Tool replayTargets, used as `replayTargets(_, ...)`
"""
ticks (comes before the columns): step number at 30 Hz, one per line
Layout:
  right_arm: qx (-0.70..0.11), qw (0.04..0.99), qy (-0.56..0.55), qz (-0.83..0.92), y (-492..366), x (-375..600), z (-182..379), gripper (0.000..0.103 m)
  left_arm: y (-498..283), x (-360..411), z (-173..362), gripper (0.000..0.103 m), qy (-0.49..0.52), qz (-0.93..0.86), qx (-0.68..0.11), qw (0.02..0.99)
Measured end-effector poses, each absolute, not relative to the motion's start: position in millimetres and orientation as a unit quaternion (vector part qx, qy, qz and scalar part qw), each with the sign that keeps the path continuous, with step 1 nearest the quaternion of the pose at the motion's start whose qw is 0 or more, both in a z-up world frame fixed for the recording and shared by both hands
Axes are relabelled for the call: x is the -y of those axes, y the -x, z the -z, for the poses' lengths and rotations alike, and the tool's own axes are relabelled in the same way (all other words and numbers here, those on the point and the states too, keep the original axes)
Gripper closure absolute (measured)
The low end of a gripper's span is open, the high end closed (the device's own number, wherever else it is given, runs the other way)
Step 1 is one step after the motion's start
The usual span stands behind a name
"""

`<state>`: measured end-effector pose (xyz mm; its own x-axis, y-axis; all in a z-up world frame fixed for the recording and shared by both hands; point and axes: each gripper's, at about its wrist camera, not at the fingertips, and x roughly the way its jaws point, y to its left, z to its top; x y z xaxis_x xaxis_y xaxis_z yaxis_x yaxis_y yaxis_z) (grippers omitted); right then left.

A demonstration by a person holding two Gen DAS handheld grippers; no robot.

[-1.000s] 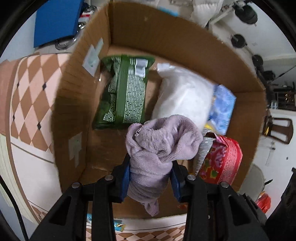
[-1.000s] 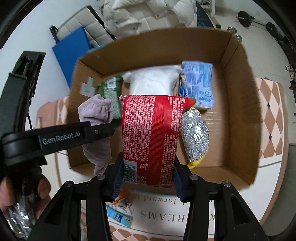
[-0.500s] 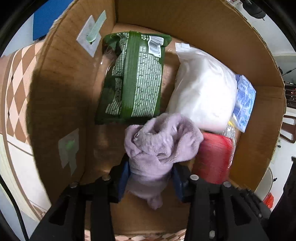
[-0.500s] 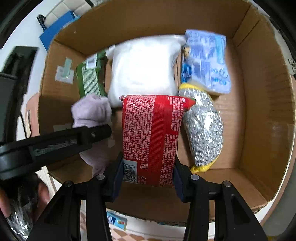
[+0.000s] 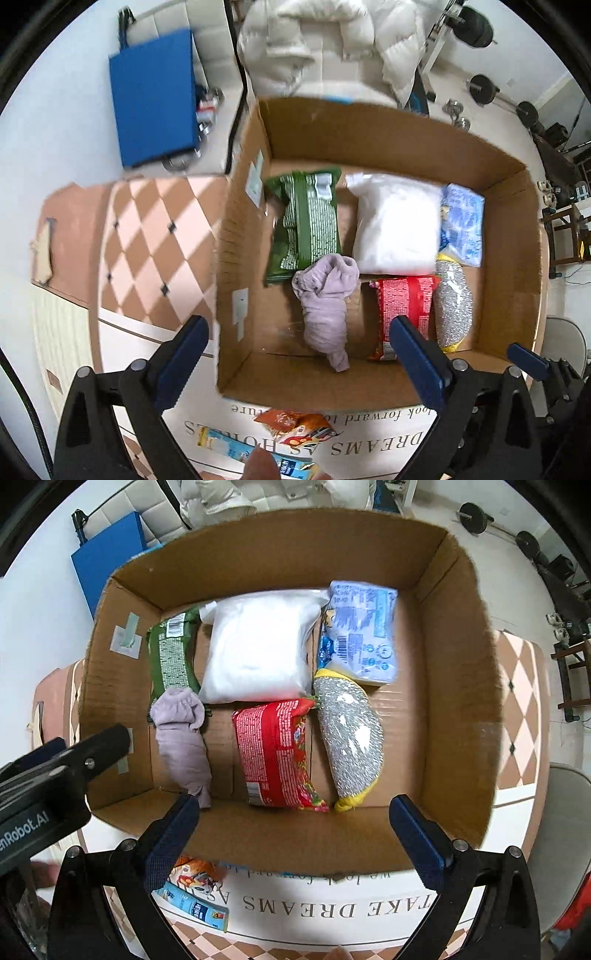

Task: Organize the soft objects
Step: 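Lower the cloth and red packet into the box and open both grippers, then move both grippers back to the last two items on the table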

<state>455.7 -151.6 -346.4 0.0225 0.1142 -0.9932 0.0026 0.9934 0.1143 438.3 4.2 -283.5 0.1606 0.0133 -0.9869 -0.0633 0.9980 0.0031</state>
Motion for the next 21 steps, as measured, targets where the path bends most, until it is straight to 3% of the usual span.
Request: replayTargets(21,-0.577,0.816,-0.038,0.000,-368,179,217,0.000,-368,-11,196,0.001,0.052,-0.019,-0.566,0.823)
